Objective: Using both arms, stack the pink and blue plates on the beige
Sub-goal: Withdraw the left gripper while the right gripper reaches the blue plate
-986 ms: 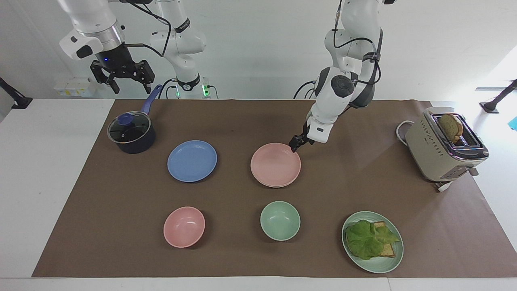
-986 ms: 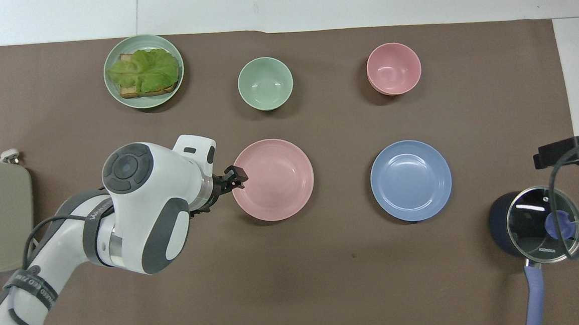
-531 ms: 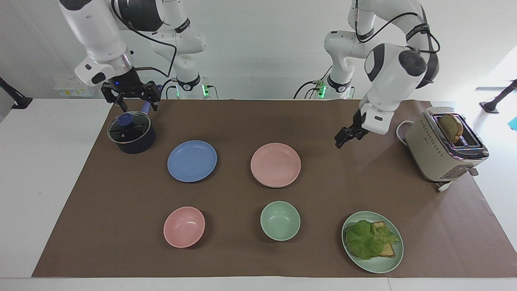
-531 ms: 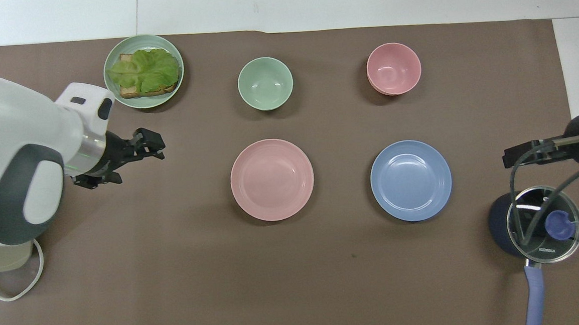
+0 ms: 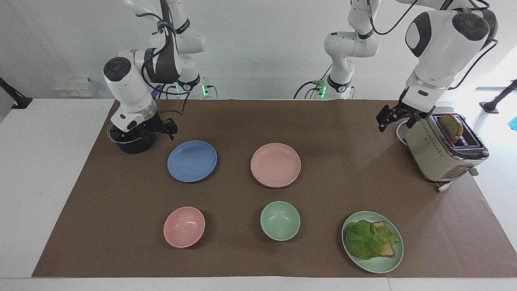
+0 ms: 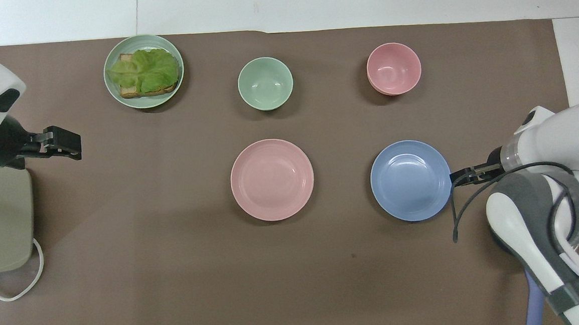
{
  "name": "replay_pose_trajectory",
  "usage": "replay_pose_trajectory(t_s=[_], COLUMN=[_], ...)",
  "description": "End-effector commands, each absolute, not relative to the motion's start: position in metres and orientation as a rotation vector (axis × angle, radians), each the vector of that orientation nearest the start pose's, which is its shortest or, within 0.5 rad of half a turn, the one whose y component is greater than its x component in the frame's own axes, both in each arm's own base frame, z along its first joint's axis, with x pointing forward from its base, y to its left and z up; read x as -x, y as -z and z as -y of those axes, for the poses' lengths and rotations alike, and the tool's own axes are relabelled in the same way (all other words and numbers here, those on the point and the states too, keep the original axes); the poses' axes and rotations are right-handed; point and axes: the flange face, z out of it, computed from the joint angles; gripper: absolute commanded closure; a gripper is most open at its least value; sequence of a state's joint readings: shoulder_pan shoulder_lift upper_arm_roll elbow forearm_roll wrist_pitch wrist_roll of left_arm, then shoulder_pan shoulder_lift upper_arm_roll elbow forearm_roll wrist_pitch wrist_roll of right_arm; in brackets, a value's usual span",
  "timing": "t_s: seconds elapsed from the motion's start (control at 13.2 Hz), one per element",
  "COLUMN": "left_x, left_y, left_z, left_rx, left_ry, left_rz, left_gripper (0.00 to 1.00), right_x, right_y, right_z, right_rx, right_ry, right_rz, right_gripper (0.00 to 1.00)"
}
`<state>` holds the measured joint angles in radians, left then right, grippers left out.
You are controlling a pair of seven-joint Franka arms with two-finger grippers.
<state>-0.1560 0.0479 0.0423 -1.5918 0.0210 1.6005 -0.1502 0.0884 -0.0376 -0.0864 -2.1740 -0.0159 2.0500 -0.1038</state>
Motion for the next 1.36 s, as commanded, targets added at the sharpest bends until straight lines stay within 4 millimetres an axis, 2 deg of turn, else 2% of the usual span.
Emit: replay_pose_trajectory(t_s=[0.0, 0.15, 0.23, 0.3, 0.45, 0.53, 0.61, 0.68, 0.83, 0.91, 0.99, 1.29], left_x=[-0.567, -0.565, -0.566, -0.561, -0.557, -0.551, -0.55, -0.55, -0.551, -0.551, -0.551, -0.551], left_y=[-0.609, -0.616, -0.618, -0.627, -0.63, -0.634, -0.636, -0.636, -0.636, -0.636, -0.636, -0.637], left_z=[0.032, 0.007, 0.009, 0.011, 0.012, 0.013, 0.011, 0.01, 0.01, 0.008, 0.008, 0.007], left_rx=[3.094, 3.1, 3.103, 3.105, 3.104, 3.109, 3.113, 3.113, 3.113, 3.113, 3.113, 3.113], left_ry=[-0.102, -0.093, -0.079, -0.053, -0.052, -0.049, -0.04, -0.04, -0.035, -0.033, -0.033, -0.033], left_rz=[0.025, 0.08, 0.066, 0.057, -0.061, -0.041, -0.034, -0.029, -0.034, -0.029, -0.027, -0.027], left_gripper=[0.0, 0.0, 0.0, 0.0, 0.0, 0.0, 0.0, 0.0, 0.0, 0.0, 0.0, 0.0], right_x=[-0.507, -0.499, -0.497, -0.497, -0.497, -0.497, -0.497, -0.497, -0.498, -0.498, -0.5, -0.51], right_y=[-0.36, -0.33, -0.324, -0.315, -0.306, -0.302, -0.294, -0.292, -0.29, -0.291, -0.292, -0.297], right_z=[0.0, 0.0, 0.0, 0.001, 0.001, 0.0, 0.0, 0.004, 0.006, 0.006, 0.006, 0.007], right_rx=[3.122, 3.122, 3.122, 3.121, 3.1, 3.09, 3.085, 3.08, 3.077, 3.077, 3.078, 3.079], right_ry=[-0.156, -0.17, -0.17, -0.191, -0.204, -0.214, -0.237, -0.236, -0.237, -0.235, -0.233, -0.235], right_rz=[0.203, 0.212, 0.219, 0.214, 0.179, 0.174, 0.209, 0.237, 0.256, 0.256, 0.252, 0.242], right_gripper=[0.0, 0.0, 0.0, 0.0, 0.0, 0.0, 0.08, 0.36, 0.8, 0.95, 1.0, 1.0])
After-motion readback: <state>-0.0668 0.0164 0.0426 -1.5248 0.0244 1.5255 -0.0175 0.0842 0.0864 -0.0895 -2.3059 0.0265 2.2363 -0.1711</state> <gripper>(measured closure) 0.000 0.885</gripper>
